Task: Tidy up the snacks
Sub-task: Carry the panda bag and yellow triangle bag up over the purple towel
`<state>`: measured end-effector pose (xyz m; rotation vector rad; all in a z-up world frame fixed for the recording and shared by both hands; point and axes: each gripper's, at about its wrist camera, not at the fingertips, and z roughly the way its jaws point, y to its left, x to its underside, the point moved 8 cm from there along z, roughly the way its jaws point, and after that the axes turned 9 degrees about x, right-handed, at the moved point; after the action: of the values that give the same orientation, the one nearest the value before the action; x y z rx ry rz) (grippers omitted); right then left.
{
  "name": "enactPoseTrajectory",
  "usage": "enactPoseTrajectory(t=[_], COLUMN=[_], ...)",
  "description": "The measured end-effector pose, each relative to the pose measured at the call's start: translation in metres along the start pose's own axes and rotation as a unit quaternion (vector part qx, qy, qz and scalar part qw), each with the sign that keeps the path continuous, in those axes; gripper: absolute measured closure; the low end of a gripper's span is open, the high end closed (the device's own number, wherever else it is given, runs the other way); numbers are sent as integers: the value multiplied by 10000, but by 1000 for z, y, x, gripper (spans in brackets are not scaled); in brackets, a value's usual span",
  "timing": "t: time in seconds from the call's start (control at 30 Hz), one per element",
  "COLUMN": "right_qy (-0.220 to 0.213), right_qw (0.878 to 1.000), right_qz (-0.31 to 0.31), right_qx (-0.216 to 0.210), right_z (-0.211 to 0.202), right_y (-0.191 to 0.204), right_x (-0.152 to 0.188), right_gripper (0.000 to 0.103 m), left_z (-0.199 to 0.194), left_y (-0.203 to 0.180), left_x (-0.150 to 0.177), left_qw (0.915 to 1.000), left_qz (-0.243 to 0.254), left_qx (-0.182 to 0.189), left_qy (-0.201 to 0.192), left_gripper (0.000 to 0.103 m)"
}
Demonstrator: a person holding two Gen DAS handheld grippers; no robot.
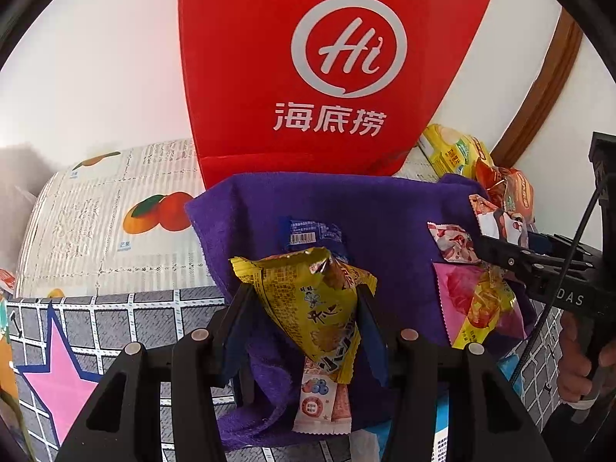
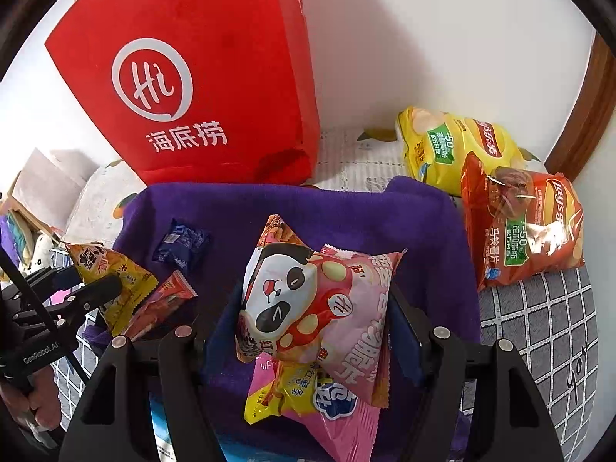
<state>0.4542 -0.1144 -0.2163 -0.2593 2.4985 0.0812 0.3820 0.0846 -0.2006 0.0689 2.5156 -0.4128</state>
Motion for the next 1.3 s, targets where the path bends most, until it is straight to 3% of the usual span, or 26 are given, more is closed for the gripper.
enactPoseTrajectory(t=[1.3], right_qy=[-205], right_qw=[9967], right_qz=[-516], right_qx=[597], right_z=[13], right_y=[11], right_x=[7], right_gripper=[30], left_z=[28], left_y=[-15], left_x=[14], left_qw=[9992], left_qz=[120], left_qx=[112], left_qy=[368], left_gripper=[52])
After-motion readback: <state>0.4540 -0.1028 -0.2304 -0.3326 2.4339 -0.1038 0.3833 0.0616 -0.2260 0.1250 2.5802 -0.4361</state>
